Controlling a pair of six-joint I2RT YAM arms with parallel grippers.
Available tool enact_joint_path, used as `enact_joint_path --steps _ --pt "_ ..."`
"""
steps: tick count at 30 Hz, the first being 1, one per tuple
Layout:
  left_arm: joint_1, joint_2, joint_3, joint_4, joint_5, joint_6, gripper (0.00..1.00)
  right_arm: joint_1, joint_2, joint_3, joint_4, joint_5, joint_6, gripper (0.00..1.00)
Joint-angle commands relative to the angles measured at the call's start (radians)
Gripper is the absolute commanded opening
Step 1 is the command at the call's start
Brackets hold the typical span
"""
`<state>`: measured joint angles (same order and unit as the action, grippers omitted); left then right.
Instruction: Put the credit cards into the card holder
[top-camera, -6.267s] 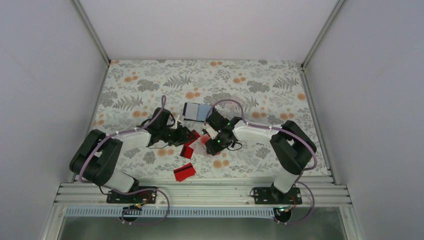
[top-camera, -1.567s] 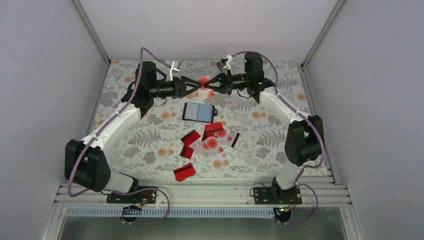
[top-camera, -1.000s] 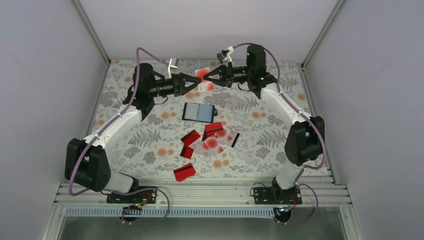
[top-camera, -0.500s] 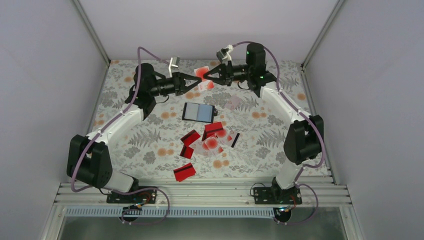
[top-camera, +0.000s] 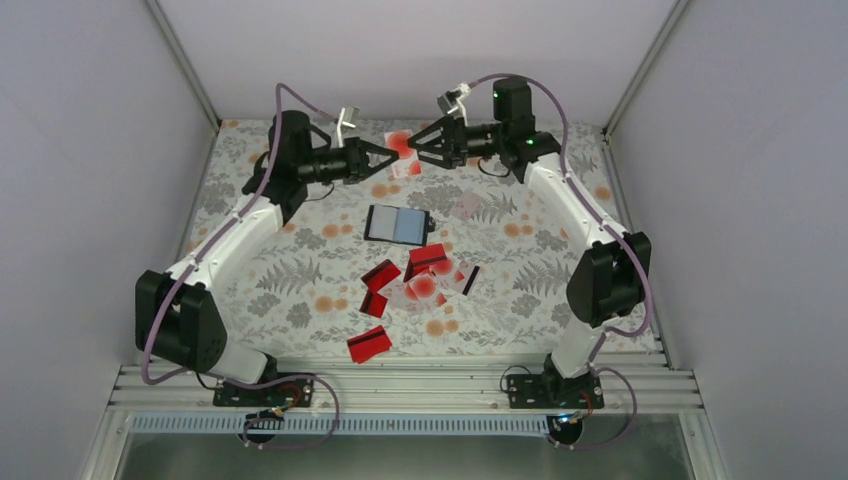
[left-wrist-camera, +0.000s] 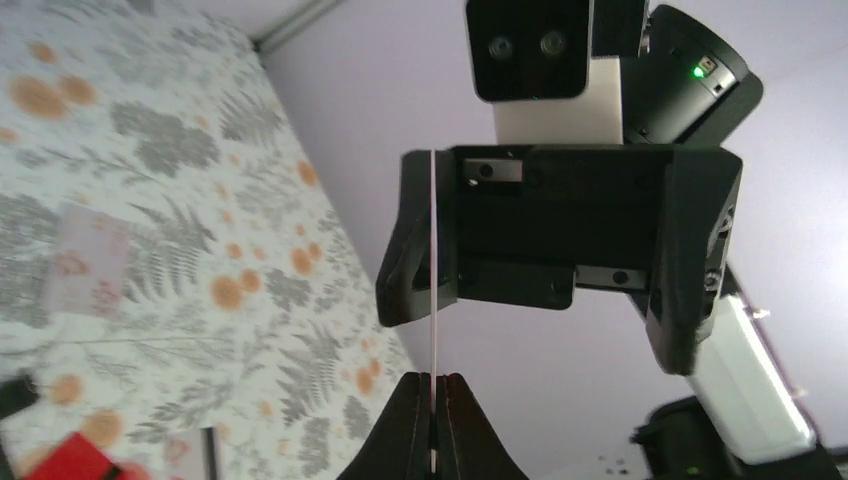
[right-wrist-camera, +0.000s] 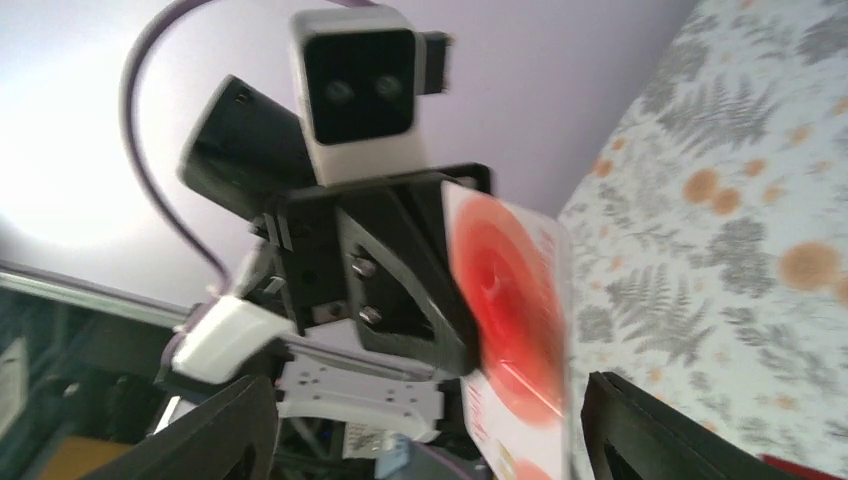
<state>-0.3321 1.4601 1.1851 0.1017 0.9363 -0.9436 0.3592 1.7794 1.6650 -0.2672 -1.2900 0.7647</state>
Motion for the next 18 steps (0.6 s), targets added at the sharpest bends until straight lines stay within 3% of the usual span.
enact_joint_path --steps 1,6,12,18 --pt "0.039 0.035 0.115 -0.375 -0.070 0.300 0.02 -0.031 0.006 0.032 -0.273 0.161 -0.219 0.77" --pt "0.055 0.101 0.121 -0.522 -0.139 0.481 0.02 -0.035 -0.039 -0.118 -0.291 0.415 -0.242 0.75" --pt "0.055 0.226 0.094 -0.505 -0.144 0.552 0.02 -0.011 -0.038 -0.272 -0.218 0.453 -0.255 0.64" --pt "0.062 0.341 0.103 -0.474 -0.155 0.554 0.02 0.023 0.051 -0.293 -0.185 0.462 -0.272 0.56"
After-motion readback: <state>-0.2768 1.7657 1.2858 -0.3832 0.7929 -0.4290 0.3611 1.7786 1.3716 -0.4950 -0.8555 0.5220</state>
